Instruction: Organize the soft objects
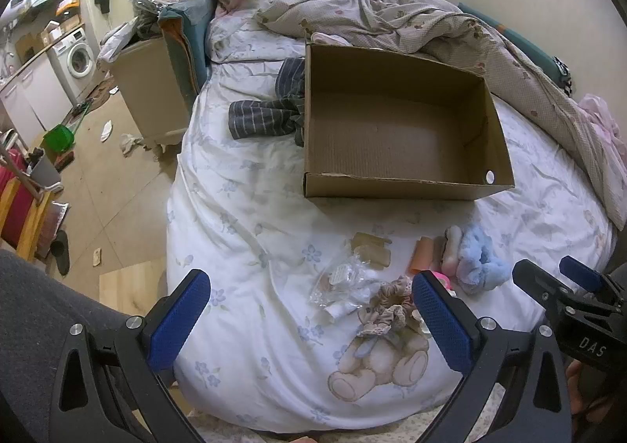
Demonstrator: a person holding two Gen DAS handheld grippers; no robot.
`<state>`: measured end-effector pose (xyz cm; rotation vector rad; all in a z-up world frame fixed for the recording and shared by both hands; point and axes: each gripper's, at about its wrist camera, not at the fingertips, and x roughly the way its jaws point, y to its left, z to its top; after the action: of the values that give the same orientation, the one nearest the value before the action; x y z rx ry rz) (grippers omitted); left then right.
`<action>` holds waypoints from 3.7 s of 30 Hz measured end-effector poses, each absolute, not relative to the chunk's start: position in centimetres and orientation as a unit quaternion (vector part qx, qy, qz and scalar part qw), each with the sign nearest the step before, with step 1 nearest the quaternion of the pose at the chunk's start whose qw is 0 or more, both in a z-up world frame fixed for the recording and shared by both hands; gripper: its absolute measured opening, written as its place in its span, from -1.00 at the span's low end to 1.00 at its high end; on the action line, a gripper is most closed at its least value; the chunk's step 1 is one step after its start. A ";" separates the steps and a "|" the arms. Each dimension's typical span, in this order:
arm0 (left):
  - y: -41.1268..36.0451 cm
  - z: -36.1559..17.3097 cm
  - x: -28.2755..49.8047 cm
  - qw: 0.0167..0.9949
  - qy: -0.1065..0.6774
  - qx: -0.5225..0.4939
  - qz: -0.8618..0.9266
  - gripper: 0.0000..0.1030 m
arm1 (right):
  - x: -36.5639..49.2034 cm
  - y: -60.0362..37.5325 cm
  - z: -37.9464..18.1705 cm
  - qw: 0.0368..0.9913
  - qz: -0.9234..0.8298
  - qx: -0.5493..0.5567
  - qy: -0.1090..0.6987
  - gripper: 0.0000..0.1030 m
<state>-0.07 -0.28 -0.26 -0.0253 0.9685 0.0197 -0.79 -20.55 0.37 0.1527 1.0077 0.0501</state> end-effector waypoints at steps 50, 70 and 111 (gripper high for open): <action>-0.3 -0.5 -0.3 0.883 0.470 -0.017 0.008 1.00 | -0.9 -20.1 0.4 0.871 0.025 0.073 0.485 1.00; -0.2 -0.7 -0.4 0.882 0.470 -0.020 0.013 1.00 | -0.6 -19.7 -0.1 0.864 0.026 0.078 0.496 1.00; -0.2 -8.0 9.2 0.760 0.647 -0.060 -0.005 0.84 | 8.5 -22.6 -10.0 0.745 0.029 0.237 0.623 -0.42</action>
<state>9.20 -0.20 -7.96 -0.1310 1.4083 -0.0112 8.55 -22.61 -10.00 0.5187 1.3636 0.0634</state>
